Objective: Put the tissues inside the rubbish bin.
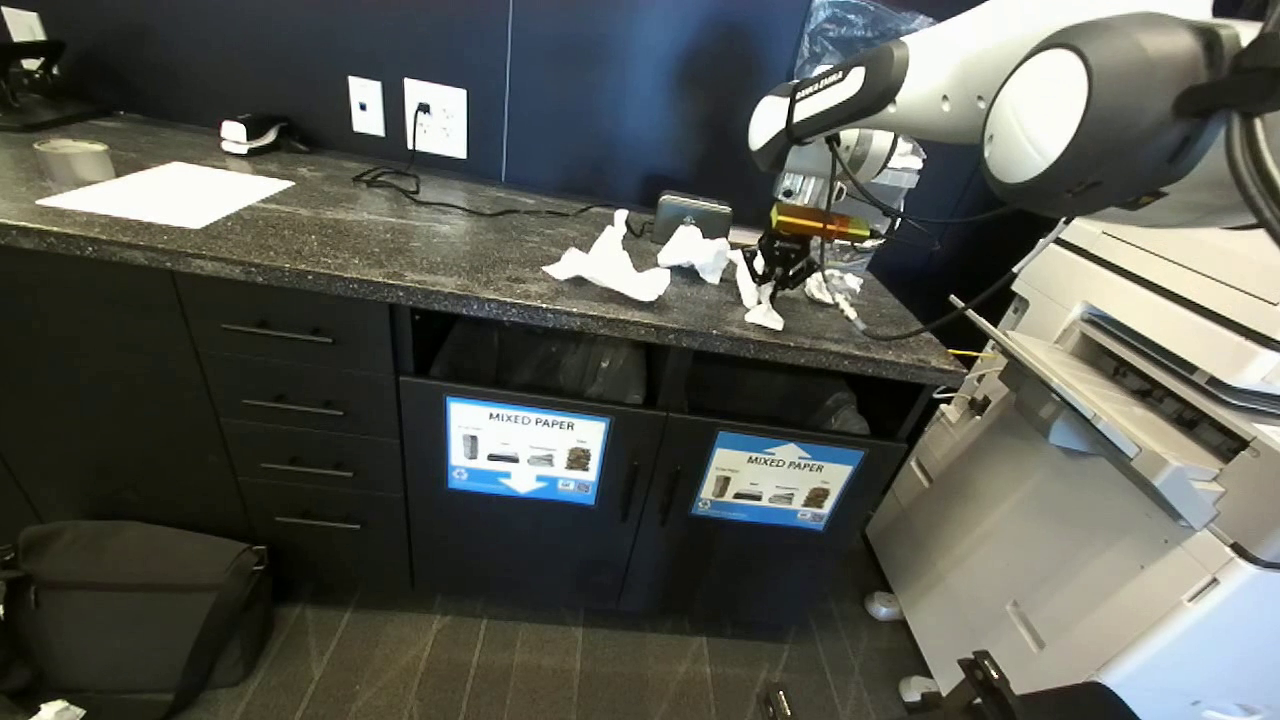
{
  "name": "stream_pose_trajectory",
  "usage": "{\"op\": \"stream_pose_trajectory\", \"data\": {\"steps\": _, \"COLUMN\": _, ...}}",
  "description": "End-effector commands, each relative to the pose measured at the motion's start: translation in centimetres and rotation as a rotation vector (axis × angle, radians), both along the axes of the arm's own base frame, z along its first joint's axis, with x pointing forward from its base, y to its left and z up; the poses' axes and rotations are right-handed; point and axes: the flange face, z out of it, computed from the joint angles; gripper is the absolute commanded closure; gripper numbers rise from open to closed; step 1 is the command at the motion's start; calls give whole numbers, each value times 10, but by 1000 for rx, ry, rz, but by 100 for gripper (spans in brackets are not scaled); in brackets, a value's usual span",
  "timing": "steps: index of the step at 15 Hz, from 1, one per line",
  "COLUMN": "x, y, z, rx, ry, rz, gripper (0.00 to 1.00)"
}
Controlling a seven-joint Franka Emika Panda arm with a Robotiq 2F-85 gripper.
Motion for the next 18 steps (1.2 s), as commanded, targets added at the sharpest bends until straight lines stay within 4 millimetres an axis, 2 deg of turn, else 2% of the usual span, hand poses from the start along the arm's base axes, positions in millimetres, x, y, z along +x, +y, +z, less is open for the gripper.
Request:
{"op": "stream_pose_trajectory", "data": {"steps": 1, "x": -27, "y": 27, "z": 2, "rx": 30, "ry": -10, "rz": 37, "gripper": 89}}
{"op": "stream_pose_trajectory", "data": {"steps": 5, "x": -53, "y": 40, "z": 1, "rx": 40, "ry": -23, "rz": 34, "gripper": 88}}
{"op": "stream_pose_trajectory", "data": {"steps": 9, "x": -88, "y": 44, "z": 2, "rx": 25, "ry": -12, "rz": 18, "gripper": 86}}
{"op": "stream_pose_trajectory", "data": {"steps": 13, "x": -129, "y": 52, "z": 1, "rx": 10, "ry": -5, "rz": 33, "gripper": 87}}
{"op": "stream_pose_trajectory", "data": {"steps": 18, "x": -195, "y": 79, "z": -12, "rx": -9, "ry": 4, "rz": 53, "gripper": 87}}
